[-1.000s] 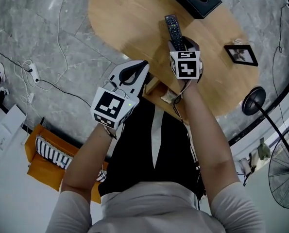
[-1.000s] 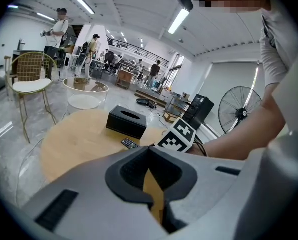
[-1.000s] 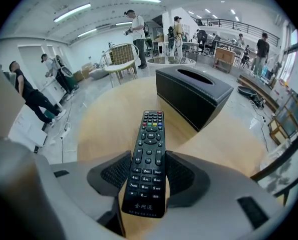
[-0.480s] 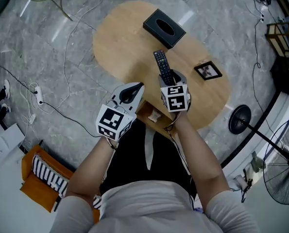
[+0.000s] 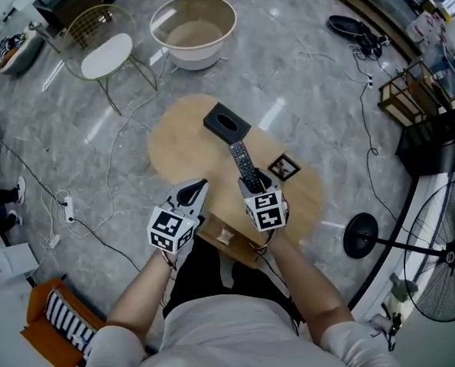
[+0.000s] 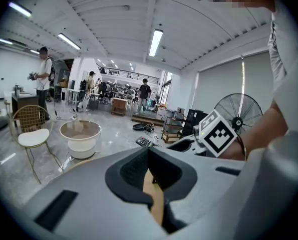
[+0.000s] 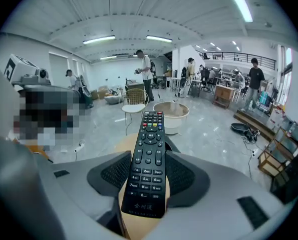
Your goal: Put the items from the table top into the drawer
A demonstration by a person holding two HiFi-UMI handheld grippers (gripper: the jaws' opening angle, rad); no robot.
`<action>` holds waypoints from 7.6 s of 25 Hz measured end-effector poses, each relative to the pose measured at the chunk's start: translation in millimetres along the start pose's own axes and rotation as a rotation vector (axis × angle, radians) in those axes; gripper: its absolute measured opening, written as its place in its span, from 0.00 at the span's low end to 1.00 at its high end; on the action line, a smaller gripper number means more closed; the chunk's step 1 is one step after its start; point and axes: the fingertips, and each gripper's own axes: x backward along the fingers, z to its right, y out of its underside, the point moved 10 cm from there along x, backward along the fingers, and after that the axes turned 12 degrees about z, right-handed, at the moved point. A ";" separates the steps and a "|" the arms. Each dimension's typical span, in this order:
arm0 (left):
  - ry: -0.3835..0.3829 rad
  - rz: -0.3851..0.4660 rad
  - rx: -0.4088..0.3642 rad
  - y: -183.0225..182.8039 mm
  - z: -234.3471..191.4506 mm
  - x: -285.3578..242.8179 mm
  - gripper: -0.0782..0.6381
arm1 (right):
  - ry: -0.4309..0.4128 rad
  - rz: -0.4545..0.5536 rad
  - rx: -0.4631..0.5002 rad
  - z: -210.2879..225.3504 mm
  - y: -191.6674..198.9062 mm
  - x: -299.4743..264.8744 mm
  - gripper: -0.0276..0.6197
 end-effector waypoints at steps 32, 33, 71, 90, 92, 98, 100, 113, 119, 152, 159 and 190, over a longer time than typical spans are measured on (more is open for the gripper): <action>-0.194 0.124 -0.105 -27.6 218.3 112.1 0.12 | -0.234 0.170 0.166 -30.0 10.6 225.7 0.40; -0.198 0.122 -0.102 -25.6 218.8 115.5 0.12 | -0.238 0.166 0.166 -32.8 13.0 226.5 0.40; -0.272 -0.093 0.137 149.6 151.5 186.7 0.12 | -0.357 -0.174 0.169 -123.5 180.4 125.4 0.40; -0.317 -0.155 0.242 273.3 112.9 151.2 0.12 | -0.409 -0.407 0.203 -124.6 332.0 48.4 0.40; -0.320 -0.160 0.252 285.1 107.7 149.0 0.12 | -0.413 -0.419 0.204 -124.9 346.2 38.9 0.40; -0.312 -0.191 0.279 320.9 98.4 145.8 0.12 | -0.426 -0.463 0.208 -127.5 387.1 16.8 0.40; -0.298 -0.206 0.289 332.8 97.1 144.7 0.12 | -0.435 -0.480 0.203 -128.9 399.9 9.8 0.40; -0.282 -0.225 0.320 395.3 86.8 128.4 0.12 | -0.440 -0.564 0.191 -128.8 474.1 -41.9 0.40; -0.284 -0.251 0.356 417.6 84.7 134.6 0.12 | -0.441 -0.584 0.197 -127.4 495.0 -51.1 0.41; -0.265 -0.211 0.336 372.4 110.6 143.2 0.12 | -0.420 -0.488 0.133 -131.8 446.0 -20.0 0.41; -0.253 -0.185 0.304 320.9 123.5 159.8 0.12 | -0.359 -0.344 0.125 -132.4 383.1 22.6 0.29; -0.127 0.064 -0.008 28.2 170.2 274.5 0.12 | -0.292 0.252 0.199 -164.9 29.8 251.5 0.09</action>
